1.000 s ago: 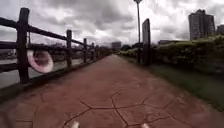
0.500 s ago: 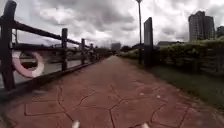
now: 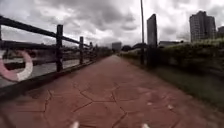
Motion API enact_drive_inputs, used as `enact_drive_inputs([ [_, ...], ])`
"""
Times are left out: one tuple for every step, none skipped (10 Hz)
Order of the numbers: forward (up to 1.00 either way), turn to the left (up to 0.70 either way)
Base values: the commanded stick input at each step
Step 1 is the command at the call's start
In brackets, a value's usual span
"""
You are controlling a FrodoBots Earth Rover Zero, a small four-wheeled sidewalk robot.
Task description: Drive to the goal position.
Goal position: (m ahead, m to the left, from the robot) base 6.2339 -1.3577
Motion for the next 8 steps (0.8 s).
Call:
enact_drive_inputs([
  [0.70, 0.00],
  [0.70, 0.00],
  [0.70, 0.00],
  [0.70, 0.00],
  [0.70, 0.00],
  [0.70, 0.00],
  [0.70, 0.00],
  [0.70, 0.00],
])
